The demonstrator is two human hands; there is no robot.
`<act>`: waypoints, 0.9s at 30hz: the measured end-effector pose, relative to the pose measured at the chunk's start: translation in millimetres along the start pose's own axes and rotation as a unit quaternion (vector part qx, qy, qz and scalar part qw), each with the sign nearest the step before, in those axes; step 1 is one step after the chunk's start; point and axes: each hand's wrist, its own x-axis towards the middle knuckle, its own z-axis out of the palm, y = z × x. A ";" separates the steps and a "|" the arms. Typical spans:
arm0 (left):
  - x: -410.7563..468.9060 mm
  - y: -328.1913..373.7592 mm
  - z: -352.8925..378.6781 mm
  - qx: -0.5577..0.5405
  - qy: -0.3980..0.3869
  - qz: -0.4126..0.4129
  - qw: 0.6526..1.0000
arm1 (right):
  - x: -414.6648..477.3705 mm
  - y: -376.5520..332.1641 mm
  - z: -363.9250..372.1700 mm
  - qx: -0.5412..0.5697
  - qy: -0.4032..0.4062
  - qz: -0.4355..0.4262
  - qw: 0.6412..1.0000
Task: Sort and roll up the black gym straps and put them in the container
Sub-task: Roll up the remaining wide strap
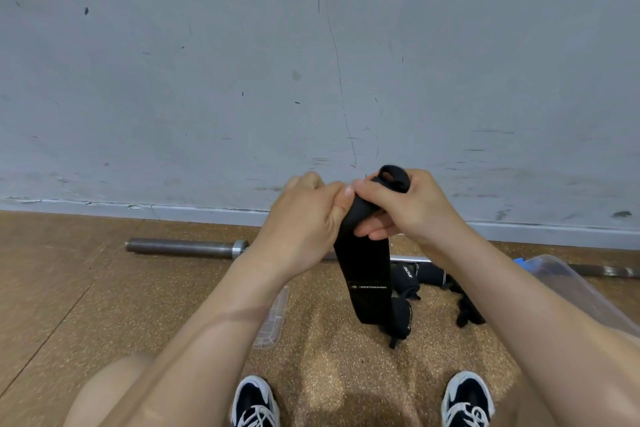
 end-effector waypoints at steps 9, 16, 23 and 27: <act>-1.4 5.0 5.1 -0.094 0.150 0.090 0.980 | 4.8 -10.7 -4.4 0.102 0.037 0.050 0.993; 1.8 -7.3 -1.5 -0.027 0.184 0.117 0.976 | 1.5 -6.9 -3.2 0.143 -0.012 0.067 0.987; 0.0 -9.3 -13.8 -0.193 0.094 -0.023 0.976 | 2.0 -4.4 -13.4 -0.033 -0.083 -0.010 0.996; -0.2 -7.8 -14.1 -0.230 0.058 -0.048 0.970 | 6.7 -0.1 -15.2 -0.104 -0.032 -0.066 0.992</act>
